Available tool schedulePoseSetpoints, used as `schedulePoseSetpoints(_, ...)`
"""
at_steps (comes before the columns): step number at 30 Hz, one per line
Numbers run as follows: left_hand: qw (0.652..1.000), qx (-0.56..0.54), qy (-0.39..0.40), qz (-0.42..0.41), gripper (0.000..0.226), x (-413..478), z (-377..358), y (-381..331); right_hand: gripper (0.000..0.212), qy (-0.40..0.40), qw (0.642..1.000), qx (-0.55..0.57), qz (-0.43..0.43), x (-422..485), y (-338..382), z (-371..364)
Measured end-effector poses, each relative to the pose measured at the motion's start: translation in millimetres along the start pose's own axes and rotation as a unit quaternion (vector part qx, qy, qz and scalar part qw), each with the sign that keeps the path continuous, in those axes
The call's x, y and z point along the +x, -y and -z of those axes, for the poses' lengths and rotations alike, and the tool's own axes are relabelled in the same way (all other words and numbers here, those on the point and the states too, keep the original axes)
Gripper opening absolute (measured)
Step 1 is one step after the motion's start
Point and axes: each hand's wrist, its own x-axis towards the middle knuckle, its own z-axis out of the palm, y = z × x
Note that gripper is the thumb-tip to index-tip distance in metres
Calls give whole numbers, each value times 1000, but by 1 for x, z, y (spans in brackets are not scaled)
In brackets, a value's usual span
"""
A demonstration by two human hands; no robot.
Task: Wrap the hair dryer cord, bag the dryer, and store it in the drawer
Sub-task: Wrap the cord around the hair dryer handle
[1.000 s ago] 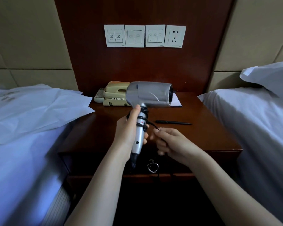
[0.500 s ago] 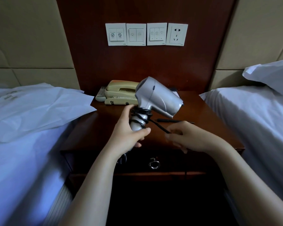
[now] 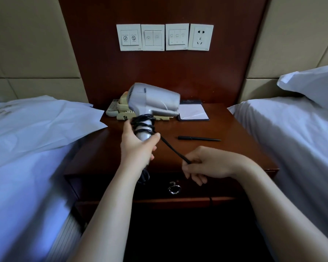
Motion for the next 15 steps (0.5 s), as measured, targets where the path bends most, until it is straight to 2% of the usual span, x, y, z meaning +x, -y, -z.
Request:
schedulePoseSetpoints(3,999,-15,-43,22,66,9,7,1,22,-8,999,-49,-3,-1,5,-6)
schedulePoseSetpoints(10,998,12,-33,45,63,16,28,1,24,-160,981,-103,30,-15,14,8)
schedulePoseSetpoints(12,997,68,-34,34,67,17,29,3,21,-233,959,-146,66,-16,19,9)
schedulePoseSetpoints(15,982,189,-16,19,71,15,27,7,19,-326,902,-248,137,-13,30,1)
